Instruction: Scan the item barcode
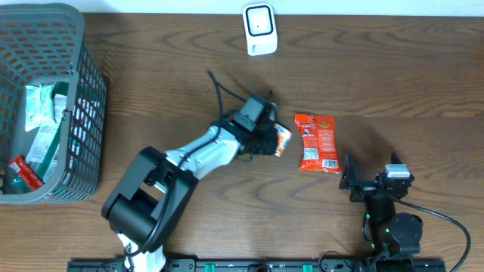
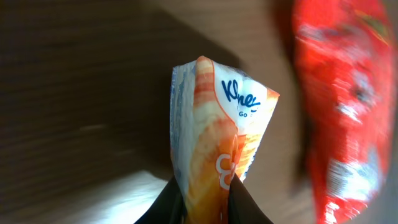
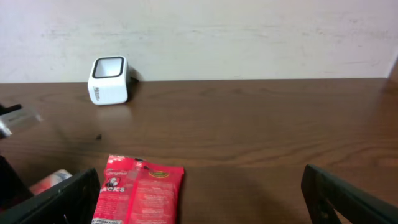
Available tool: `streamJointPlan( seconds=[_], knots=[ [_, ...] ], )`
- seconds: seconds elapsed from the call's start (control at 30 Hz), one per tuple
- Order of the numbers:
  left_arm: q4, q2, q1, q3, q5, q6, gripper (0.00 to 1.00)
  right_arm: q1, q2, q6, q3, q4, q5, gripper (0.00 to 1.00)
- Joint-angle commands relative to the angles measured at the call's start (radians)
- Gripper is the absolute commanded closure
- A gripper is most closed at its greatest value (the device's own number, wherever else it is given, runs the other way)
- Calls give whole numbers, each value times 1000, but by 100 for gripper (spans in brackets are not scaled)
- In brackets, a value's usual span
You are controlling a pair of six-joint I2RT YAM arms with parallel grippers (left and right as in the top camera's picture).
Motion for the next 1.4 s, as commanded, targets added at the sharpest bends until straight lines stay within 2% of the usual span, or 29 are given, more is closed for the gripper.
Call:
streamJointPlan(
  seconds=[0.0,0.17,0.2,0.3,0.4,0.5,0.67,0.73,0.77,0.8,1.0,1.1,1.37],
  knots=[
    [-47,-18,49,0,-19,-94,92,-7,-4,16,-1,-3,10,1],
    [-75,-18,55,0,-19,-87,92,-7,-4,17,-1,-3,10,1],
    [-76,-18,55,0,-19,-87,87,-7,-4,17,-1,-3,10,1],
    [-78,-19,55,0,-8,-87,51,-7,-4,16,-1,-3,10,1],
    [-79,-33,55,7,-8,-81,41,-7,-4,17,-1,-3,10,1],
    [-85,-90,55,26,-10,-10,31,-7,-4,17,-1,-3,10,1],
    [-90,-168,52,31,-13,49,31,-7,-4,17,-1,-3,10,1],
    [-91,-176,38,31,-13,131,41,-7,-4,17,-1,-3,10,1],
    [-94,-174,21,30,-26,171,52,-7,-4,17,-1,-3,10,1],
    [-96,-173,6,30,-54,180,55,-7,-4,17,-1,-3,10,1],
    [-97,-165,-76,30,-284,209,56,-7,-4,17,-1,-3,10,1],
    [-97,-154,-87,29,-354,209,56,-7,-4,17,-1,-3,10,1],
    [-92,-83,-84,28,-359,209,56,-7,-4,17,-1,-3,10,1]
  ],
)
